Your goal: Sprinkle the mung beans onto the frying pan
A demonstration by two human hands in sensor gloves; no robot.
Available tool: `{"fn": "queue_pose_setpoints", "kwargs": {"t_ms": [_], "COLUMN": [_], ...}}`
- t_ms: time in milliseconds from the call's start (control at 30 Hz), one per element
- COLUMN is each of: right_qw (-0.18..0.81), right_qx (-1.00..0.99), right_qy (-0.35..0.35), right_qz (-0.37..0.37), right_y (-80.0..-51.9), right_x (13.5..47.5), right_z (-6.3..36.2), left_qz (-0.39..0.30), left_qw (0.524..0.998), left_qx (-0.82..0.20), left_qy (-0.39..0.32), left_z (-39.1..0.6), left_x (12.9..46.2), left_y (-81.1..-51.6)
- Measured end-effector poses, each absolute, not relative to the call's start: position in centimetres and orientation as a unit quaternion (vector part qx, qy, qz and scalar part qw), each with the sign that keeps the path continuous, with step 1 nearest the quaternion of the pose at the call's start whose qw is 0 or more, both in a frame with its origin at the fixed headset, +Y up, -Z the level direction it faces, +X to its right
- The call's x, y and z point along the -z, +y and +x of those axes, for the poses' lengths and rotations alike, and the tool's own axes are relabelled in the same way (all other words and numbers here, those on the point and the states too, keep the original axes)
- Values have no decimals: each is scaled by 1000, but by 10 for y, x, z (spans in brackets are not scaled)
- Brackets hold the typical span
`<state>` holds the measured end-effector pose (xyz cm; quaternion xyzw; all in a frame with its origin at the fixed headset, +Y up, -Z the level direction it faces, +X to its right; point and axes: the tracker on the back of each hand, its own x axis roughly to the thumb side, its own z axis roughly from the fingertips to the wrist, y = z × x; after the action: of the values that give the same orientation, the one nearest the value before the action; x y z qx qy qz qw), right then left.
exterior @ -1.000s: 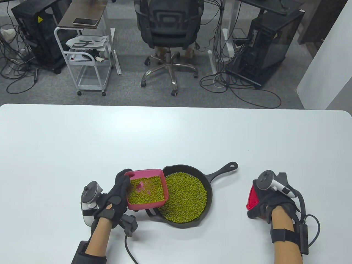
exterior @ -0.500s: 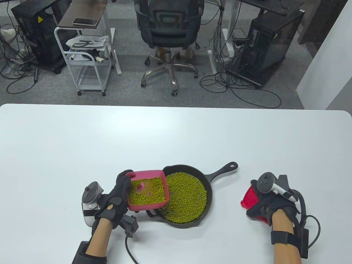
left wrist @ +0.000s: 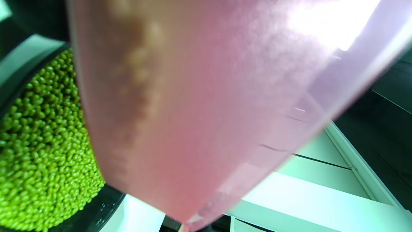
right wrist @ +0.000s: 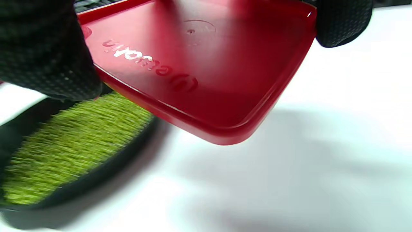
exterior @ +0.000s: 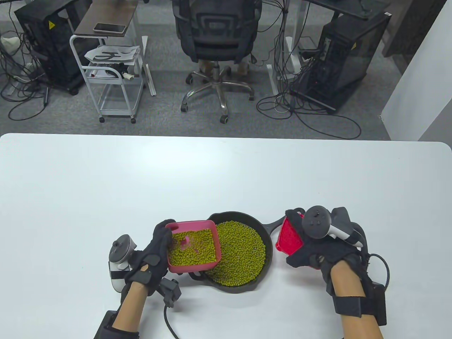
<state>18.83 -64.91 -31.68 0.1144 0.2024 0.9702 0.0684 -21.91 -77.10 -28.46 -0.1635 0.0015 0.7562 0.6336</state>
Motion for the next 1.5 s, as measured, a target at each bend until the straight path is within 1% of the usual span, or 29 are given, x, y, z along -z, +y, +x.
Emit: {"fn": "queue_pose_setpoints", "kwargs": {"t_ms": [33, 233, 367, 567, 733, 833, 867, 967, 1033, 1100, 1233, 1333, 1400, 1500], "right_qw": [63, 60, 35, 28, 29, 23, 23, 21, 14, 10, 14, 17, 20, 24], "right_qx": [-969, -958, -950, -941, -936, -933, -932, -927, -925, -924, -921, -920, -919, -919], "right_qy": [193, 171, 169, 171, 171, 178, 180, 189, 191, 193, 196, 199, 199, 197], "right_qz": [139, 220, 261, 291, 305, 311, 313, 323, 328, 331, 336, 338, 339, 342], "right_y": [-641, -613, -606, -603, -603, -605, -606, -609, -611, -613, -618, -621, -622, -622], "right_x": [315, 306, 300, 296, 296, 297, 297, 295, 294, 293, 293, 295, 295, 294], "right_z": [169, 100, 63, 29, 14, 5, 2, -9, -15, -19, -25, -24, -23, -22], "left_qz": [-166, -168, -170, -170, -171, -179, -181, -191, -185, -191, -188, -195, -197, -199], "left_qw": [634, 635, 637, 635, 628, 615, 609, 571, 584, 573, 582, 573, 579, 573], "left_qx": [-755, -754, -752, -754, -759, -768, -772, -798, -790, -796, -790, -795, -790, -794], "left_qy": [-1, -3, -6, -12, -14, -17, -19, -26, -29, -34, -34, -35, -35, -43], "left_z": [-218, -215, -214, -213, -212, -211, -210, -207, -206, -204, -202, -201, -200, -199], "left_x": [284, 282, 282, 281, 281, 281, 281, 280, 280, 280, 279, 279, 279, 280], "left_y": [-771, -771, -771, -771, -771, -772, -773, -773, -774, -774, -775, -777, -777, -778]}}
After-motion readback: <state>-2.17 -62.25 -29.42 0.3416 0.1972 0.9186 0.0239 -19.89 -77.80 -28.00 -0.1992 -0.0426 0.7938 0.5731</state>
